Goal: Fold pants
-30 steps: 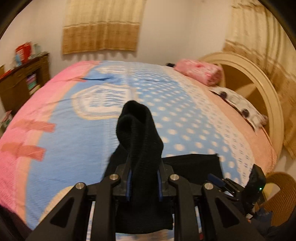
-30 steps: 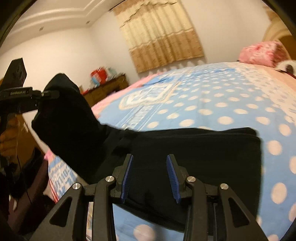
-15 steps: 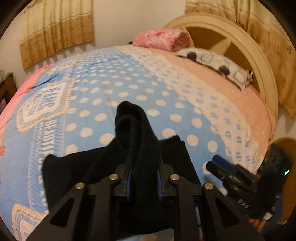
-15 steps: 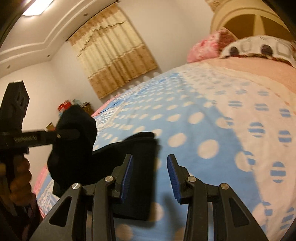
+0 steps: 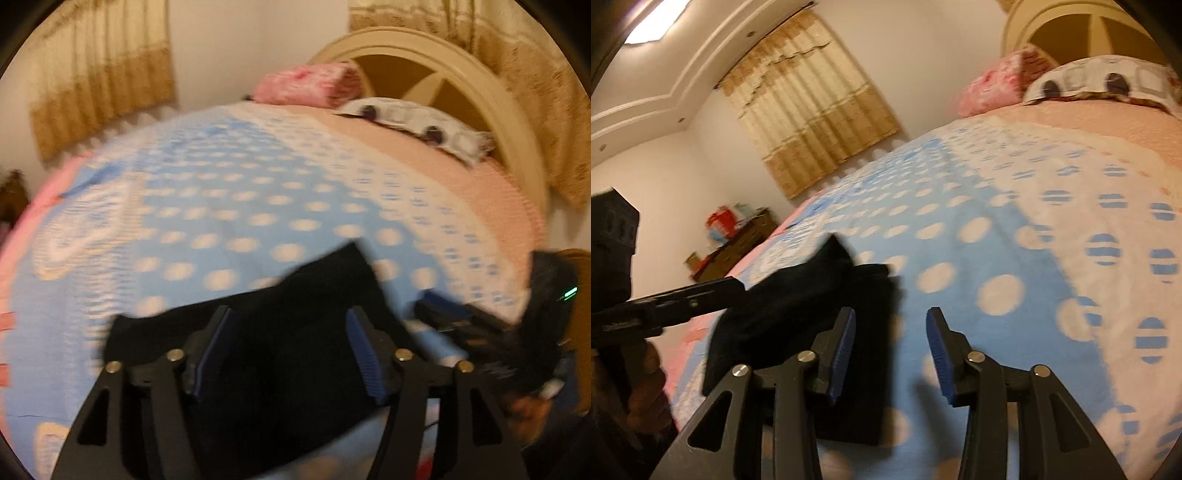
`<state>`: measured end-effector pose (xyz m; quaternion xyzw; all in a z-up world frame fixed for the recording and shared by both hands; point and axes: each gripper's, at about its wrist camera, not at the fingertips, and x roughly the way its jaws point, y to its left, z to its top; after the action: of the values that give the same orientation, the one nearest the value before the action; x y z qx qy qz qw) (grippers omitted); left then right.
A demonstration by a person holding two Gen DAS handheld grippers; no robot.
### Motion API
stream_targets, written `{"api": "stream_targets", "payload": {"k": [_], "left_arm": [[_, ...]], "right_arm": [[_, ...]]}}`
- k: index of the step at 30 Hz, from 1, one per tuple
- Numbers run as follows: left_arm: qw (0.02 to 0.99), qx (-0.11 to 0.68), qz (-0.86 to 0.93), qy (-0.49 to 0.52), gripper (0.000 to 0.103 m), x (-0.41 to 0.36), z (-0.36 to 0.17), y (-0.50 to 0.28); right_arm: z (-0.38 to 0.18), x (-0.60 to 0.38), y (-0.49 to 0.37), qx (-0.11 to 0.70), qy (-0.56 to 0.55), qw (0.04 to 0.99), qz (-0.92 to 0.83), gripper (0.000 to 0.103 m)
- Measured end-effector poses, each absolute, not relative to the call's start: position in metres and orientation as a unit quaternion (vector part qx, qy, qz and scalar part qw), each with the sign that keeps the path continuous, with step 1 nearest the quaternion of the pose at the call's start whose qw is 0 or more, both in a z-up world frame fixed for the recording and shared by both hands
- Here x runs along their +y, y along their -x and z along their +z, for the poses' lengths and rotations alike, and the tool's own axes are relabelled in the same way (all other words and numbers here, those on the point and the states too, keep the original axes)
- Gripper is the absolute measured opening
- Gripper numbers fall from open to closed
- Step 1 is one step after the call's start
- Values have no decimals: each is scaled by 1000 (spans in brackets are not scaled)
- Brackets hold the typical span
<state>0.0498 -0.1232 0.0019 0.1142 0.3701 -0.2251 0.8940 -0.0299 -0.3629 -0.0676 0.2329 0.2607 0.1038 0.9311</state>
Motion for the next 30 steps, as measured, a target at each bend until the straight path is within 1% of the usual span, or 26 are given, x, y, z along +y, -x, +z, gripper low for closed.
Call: {"api": "stream_targets", "payload": {"k": [1, 2, 5, 10, 16, 20, 22, 24, 26, 30], "left_arm": [[899, 368, -203, -124, 71, -111, 0, -52], [903, 370, -170, -137, 71, -96, -6, -55], [905, 384, -113, -143, 71, -58, -21, -60], [898, 421, -83, -102, 71, -7, -48, -55], [899, 421, -94, -70, 74, 3, -59, -46], [892, 431, -132, -23, 74, 10, -59, -46], [890, 437, -131, -10, 74, 15, -62, -46], [892, 434, -126, -6, 74, 17, -62, -45], [895, 430, -119, -1, 74, 21, -60, -44], [896, 428, -119, 14, 74, 26, -60, -45]], "right_arm": [[-65, -359, 28, 259, -235, 929, 121, 52], [-63, -356, 28, 258, -237, 928, 129, 53], [-56, -346, 23, 259, -241, 922, 154, 54], [-54, -331, 13, 290, -242, 910, 173, 54], [-56, -319, 15, 333, -173, 919, 118, 54], [-71, -348, 20, 364, -180, 912, 56, 54], [-69, -360, 23, 356, -196, 913, 43, 54], [-55, -359, 28, 328, -208, 919, 60, 54], [-33, -342, 33, 292, -180, 936, 76, 54], [-8, -294, 34, 253, -123, 947, 157, 54]]}}
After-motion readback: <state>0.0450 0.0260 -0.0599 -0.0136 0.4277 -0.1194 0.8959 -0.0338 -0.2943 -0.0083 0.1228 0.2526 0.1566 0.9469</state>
